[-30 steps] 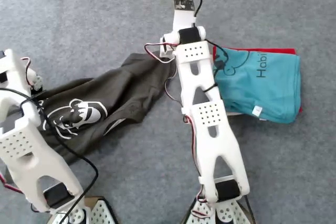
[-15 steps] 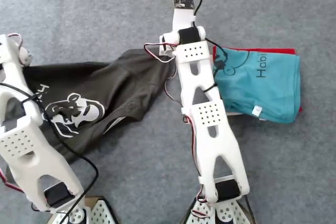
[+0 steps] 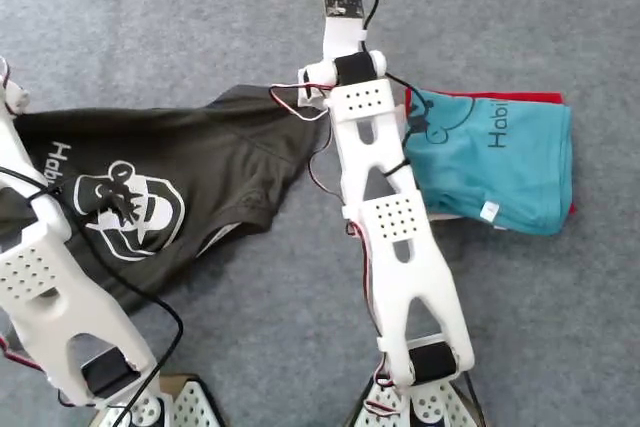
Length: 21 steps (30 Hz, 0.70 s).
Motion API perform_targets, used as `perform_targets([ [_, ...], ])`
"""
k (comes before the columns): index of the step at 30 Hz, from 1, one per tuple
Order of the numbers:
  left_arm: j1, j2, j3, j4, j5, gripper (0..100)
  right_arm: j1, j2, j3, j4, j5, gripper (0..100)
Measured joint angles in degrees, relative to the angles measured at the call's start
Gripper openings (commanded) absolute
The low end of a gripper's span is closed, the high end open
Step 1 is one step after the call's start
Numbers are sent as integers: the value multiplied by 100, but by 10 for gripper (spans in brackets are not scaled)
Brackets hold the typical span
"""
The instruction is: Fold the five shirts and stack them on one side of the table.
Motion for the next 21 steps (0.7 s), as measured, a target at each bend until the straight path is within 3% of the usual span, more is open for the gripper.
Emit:
perform_targets([
  [2, -26, -9, -334, 343, -35, 245, 9, 0, 0, 0, 105, 18],
  [12, -273, -387, -2681, 2620, 62, 223, 0, 0, 0, -18, 316, 18],
  [16, -264, -404, -2365, 2725, 62, 139, 0, 0, 0, -35, 334, 18],
  [21, 97, -431, -765, 2725, 62, 62, 0, 0, 0, -88, 334, 18],
])
